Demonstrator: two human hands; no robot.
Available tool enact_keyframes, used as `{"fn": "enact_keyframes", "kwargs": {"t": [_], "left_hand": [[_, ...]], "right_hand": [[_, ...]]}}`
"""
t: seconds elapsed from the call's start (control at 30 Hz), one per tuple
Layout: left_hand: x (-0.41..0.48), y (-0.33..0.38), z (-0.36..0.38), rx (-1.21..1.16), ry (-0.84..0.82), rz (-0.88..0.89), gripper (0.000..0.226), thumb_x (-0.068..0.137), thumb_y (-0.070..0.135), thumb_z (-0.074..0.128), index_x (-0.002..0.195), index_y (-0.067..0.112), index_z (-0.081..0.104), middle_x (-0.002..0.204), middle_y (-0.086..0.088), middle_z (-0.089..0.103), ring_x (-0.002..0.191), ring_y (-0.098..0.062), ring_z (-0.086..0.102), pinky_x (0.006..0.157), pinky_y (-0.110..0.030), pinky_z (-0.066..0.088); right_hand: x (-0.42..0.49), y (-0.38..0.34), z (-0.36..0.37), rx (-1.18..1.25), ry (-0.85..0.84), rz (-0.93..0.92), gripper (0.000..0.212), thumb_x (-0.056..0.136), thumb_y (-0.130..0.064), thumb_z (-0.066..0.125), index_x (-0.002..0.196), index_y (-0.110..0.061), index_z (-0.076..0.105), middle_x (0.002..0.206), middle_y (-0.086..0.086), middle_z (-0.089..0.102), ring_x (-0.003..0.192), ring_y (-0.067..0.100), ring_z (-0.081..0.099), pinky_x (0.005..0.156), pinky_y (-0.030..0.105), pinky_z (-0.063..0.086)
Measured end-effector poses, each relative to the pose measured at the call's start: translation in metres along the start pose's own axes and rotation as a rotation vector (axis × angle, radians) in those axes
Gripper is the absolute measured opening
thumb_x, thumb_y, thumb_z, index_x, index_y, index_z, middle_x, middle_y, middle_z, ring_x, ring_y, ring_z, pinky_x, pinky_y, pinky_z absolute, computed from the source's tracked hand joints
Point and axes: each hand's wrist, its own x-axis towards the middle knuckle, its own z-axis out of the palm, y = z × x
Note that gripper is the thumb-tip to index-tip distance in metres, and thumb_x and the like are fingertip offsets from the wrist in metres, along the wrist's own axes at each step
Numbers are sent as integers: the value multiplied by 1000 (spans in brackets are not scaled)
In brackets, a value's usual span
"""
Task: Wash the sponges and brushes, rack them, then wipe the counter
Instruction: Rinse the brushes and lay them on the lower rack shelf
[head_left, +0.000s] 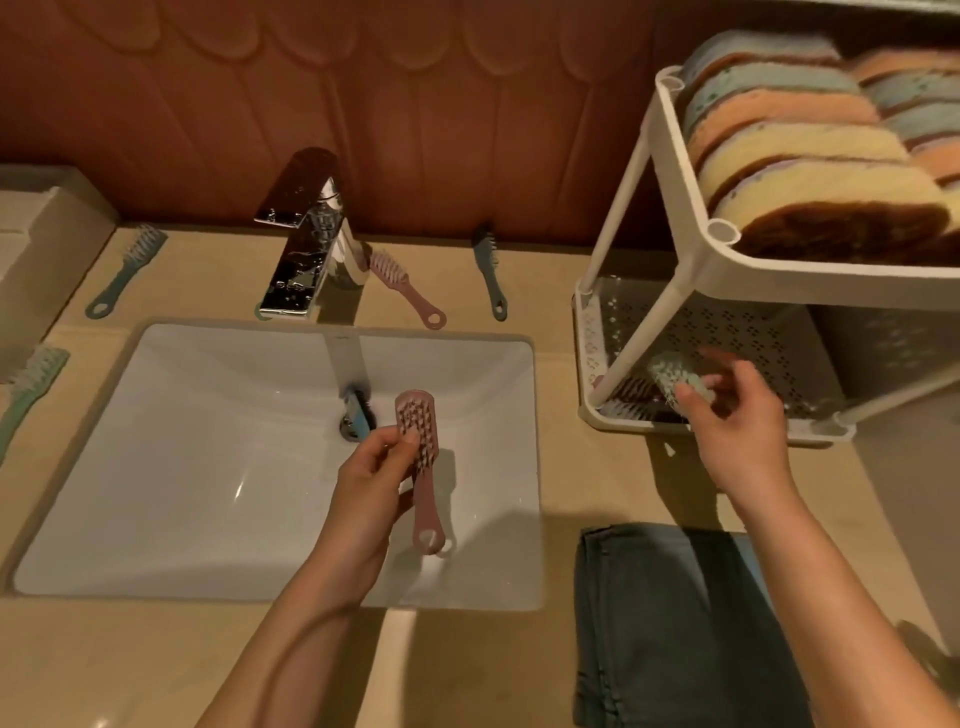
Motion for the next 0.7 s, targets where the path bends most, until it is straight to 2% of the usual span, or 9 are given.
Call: {"fn": "enact_keyframes", "kwargs": {"t": [0.1,0.17,0.3,0.4,0.53,0.7], "left_hand": [[3,-6,11,78,5,18,13,94,20,51,86,19,62,93,-4,64,86,-18,59,81,-35,49],[6,-8,18,98,-1,2,14,94,20,52,85,19,62,93,-7,63,87,-19,59,80,-34,49],[10,-9,27,109,-5,-9,13,94,22,52,87,19,62,97,-9,63,89,-18,59,81,-33,50],[10,-9,32,114,-20,-12,13,94,23,51,89,18,62,99,-9,64,92,-18,61,79,-31,50],[8,-12,36,126,-32,-23,14,94,24,52,88,18,63,92,-4,66,89,-18,61,83,-34,50],[6,-16,34,128,-57,-50,13,94,24,52,91,18,64,90,-4,68,90,-20,63,86,-36,50]], "right_hand": [[26,13,-2,-193,-34,-84,29,88,-15,61,117,-12,57,110,5,61,106,21,55,91,37,46],[42,18,1,-286,-83,-144,24,88,-12,60,112,-10,61,113,12,63,107,29,56,89,36,45],[74,20,16,-433,-197,-240,18,87,-9,59,103,-8,65,107,14,66,102,32,58,89,38,45],[86,15,29,-438,-273,-212,17,87,-14,60,101,-8,67,107,15,68,102,35,60,90,45,48],[90,7,41,-556,-340,-210,17,90,-11,55,100,-1,65,110,21,64,106,38,55,89,41,42],[93,8,44,-519,-371,-174,20,92,-10,53,106,1,62,115,22,61,110,38,53,90,41,41]]}}
